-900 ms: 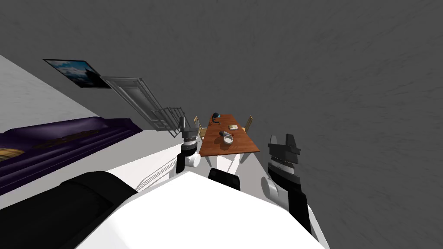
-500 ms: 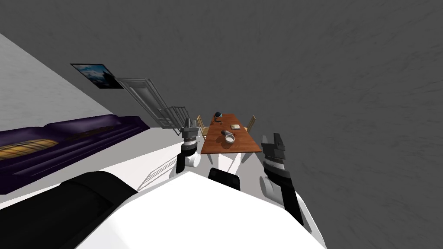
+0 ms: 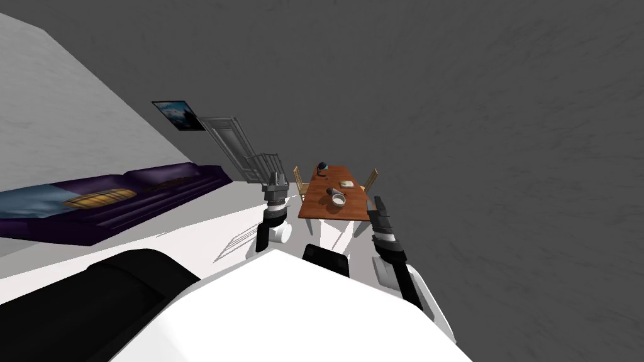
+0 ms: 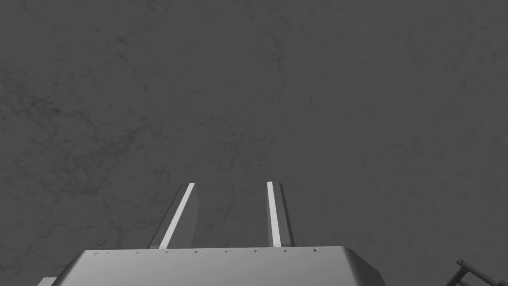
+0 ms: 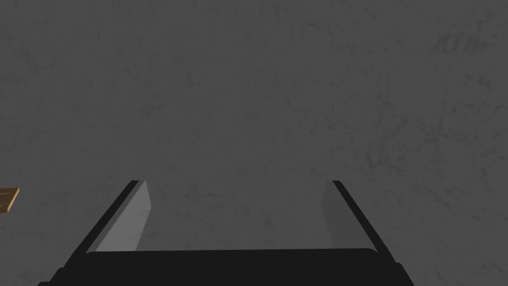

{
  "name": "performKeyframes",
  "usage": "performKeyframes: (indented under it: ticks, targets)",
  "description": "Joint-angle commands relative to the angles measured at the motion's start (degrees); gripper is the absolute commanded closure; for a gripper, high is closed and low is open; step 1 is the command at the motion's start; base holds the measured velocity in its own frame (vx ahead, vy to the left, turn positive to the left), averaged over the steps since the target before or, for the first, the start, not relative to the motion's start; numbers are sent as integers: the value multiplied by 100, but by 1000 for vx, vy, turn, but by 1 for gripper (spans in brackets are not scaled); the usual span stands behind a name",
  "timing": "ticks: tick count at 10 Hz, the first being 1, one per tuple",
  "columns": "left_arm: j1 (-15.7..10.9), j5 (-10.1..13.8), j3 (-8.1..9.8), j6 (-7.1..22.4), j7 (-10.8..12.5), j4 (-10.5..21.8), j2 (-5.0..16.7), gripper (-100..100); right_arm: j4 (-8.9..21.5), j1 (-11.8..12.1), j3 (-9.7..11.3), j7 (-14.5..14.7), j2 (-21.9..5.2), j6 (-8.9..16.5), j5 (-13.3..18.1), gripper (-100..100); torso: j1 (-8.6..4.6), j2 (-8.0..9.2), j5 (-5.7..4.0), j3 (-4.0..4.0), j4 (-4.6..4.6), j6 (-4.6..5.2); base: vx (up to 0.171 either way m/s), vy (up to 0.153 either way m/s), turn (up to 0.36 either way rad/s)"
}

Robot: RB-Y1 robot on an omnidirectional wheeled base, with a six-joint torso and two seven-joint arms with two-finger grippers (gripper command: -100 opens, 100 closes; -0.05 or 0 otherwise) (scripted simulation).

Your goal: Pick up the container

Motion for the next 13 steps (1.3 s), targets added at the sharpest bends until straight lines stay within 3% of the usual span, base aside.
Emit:
performKeyframes:
  ticks: [1,2,3,5,6,9,10,11,12,13]
  targets:
    - [0,0,0,0,0,0,0,0,286,-95,187,-72,-203,-82,284,-100,0,0,0,0,0,0,-75,19,172]
    - [-1,0,0,0,0,0,0,0,347,-95,187,-72,-203,-82,284,-100,4,0,1,0,0,-3,-63,11,99]
    - [0,0,0,0,0,0,0,0,478,-192,356,-139,-381,-138,537,-100,1,-5,0,-3,-1,0,-73,21,192]
    - [0,0,0,0,0,0,0,0,632,-192,356,-139,-381,-138,537,-100,0,-6,0,-4,-1,0,-41,9,46]
    - [1,0,0,0,0,0,0,0,864,-296,531,-209,-563,-194,804,-100,-3,-17,-1,-10,-4,2,-43,19,271]
    - [-1,0,0,0,0,0,0,0,1245,-405,709,-281,-750,-251,1083,-100,-2,-5,0,-3,-1,-3,-67,10,138]
    - [0,0,0,0,0,0,0,0,1505,-520,890,-355,-942,-307,1321,-100,-2,-4,0,-2,-1,2,-80,28,266]
    - [-1,0,0,0,0,0,0,0,1569,-520,890,-355,-942,-307,1373,-100,3,-1,1,-1,0,-3,-58,19,111]
    - [1,0,0,0,0,0,0,0,1782,-639,1071,-430,-1141,-364,1583,-100,-1,-5,1,-3,-1,3,-70,29,192]
    - [0,0,0,0,0,0,0,0,1863,-639,1071,-430,-1141,-364,1671,-100,2,-3,1,-2,-1,-1,-70,22,118]
